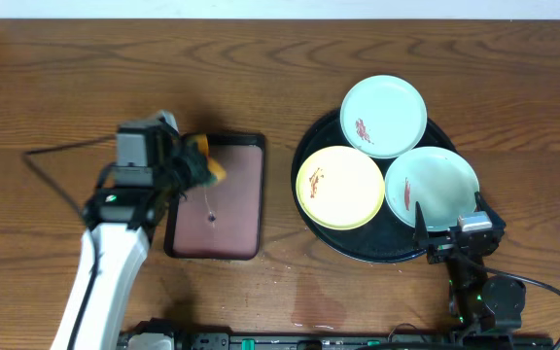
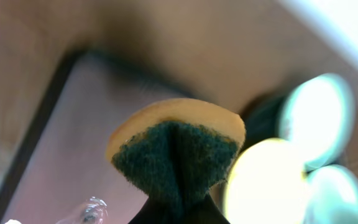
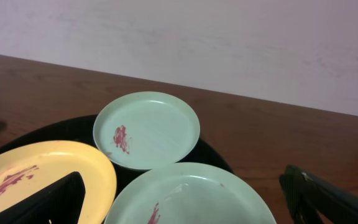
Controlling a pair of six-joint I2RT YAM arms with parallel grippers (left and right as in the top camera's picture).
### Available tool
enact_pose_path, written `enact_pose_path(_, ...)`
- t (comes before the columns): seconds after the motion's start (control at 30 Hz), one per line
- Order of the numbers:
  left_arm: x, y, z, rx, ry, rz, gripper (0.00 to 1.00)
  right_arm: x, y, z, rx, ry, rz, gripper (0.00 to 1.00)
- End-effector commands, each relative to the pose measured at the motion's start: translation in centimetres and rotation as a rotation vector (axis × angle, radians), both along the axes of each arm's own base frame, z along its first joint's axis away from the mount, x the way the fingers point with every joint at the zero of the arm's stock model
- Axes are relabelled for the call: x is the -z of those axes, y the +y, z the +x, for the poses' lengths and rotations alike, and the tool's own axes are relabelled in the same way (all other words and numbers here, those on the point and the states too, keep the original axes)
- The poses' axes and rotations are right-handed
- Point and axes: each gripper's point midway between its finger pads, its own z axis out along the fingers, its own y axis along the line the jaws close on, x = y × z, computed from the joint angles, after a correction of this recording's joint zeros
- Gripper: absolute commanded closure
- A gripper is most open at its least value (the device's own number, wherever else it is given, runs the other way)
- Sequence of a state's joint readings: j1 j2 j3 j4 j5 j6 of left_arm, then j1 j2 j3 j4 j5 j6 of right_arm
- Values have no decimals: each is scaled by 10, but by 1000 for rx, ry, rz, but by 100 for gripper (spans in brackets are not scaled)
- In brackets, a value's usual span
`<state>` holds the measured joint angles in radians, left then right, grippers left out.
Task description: Clean dirty plates on tray and stack at the side
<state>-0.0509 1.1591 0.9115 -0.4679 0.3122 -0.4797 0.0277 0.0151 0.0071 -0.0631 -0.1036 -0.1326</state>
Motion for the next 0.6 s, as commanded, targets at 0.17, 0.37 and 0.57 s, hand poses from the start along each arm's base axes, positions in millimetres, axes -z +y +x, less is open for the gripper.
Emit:
enact_pose_path(0.17,-81,13,-14,-43,-265,101,92,1,2,0,-9,2,-7,1)
enact_pose_path(0.37,48,4,-7,-23,32,127,93,1,2,0,-9,2,-7,1)
enact_pose_path(0.57,-13,-13,2,74,-76,53,92,1,2,0,-9,2,-7,1)
